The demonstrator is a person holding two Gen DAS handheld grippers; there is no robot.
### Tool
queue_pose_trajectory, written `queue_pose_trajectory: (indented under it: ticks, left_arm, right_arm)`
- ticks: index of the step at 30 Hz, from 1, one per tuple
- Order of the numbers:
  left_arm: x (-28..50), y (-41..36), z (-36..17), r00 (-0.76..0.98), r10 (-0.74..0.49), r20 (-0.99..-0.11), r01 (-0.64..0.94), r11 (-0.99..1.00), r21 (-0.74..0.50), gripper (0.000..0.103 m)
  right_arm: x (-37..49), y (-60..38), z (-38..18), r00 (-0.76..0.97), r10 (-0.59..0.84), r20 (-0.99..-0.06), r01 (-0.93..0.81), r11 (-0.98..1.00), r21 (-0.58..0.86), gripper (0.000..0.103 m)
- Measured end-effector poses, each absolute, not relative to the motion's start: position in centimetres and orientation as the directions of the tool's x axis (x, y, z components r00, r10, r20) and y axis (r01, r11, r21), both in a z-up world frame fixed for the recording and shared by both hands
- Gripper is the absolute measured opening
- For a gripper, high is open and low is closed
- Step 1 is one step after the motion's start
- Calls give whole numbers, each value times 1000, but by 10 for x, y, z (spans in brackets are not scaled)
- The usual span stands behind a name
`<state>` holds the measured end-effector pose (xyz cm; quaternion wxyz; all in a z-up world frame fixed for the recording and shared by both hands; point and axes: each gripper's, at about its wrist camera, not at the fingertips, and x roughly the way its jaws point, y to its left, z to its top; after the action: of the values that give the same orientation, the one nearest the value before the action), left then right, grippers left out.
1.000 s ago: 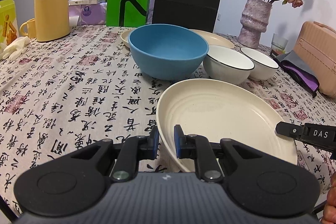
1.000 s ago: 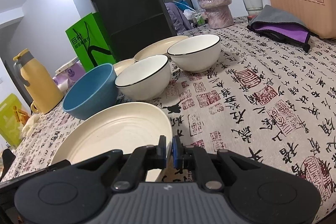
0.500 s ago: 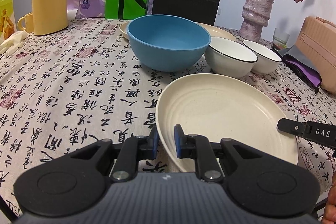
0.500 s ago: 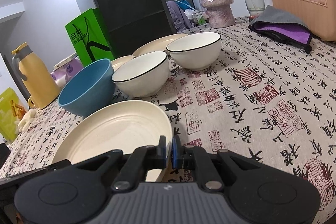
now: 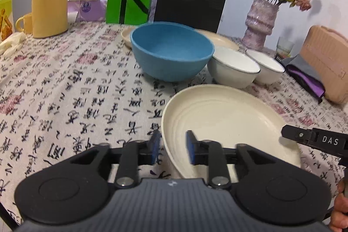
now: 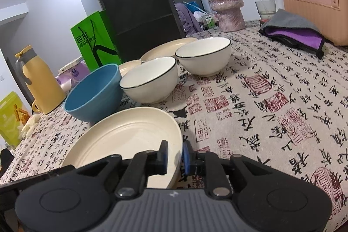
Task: Organize plates and bowls
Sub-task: 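Lower the cream plate in front of the blue bowl and open both grippers, then move both grippers toward the cream plates beside the black bag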
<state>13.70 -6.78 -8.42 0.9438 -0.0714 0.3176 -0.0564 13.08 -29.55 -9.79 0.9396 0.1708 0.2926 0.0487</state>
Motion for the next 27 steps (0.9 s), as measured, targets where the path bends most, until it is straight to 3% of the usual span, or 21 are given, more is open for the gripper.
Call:
queue_pose_trajectory:
  ticks: [1, 5, 7, 9, 11, 12, 14, 27]
  left_arm:
    - [135, -68, -82, 802, -148, -578, 62, 984, -166, 45]
    - [128, -66, -73, 831, -142, -538, 68, 985, -157, 57]
    - [125, -64, -69, 842, -140, -521, 68, 986, -155, 72]
    - [120, -61, -64, 855, -142, -498, 72, 985, -157, 81]
    - [116, -58, -60, 867, -145, -476, 79, 985, -156, 94]
    - [114, -57, -58, 875, -146, -461, 81, 984, -158, 103]
    - [108, -53, -54, 891, -155, -426, 89, 981, -170, 103]
    - [94, -41, -34, 912, -136, -388, 75, 983, -167, 103]
  right_arm:
    - [130, -296, -96, 827, 196, -526, 2, 936, 352, 24]
    - [125, -293, -89, 842, 208, -498, -29, 939, 342, 59]
    - [123, -291, -86, 848, 212, -486, -42, 941, 337, 70]
    - [121, -291, -83, 852, 219, -476, -54, 940, 336, 86]
    - [120, -291, -81, 855, 227, -466, -65, 939, 337, 94]
    - [119, -291, -80, 857, 229, -461, -68, 939, 338, 96]
    - [118, -290, -79, 858, 224, -463, -65, 940, 334, 103]
    - [112, -289, -65, 870, 226, -438, -78, 941, 330, 103]
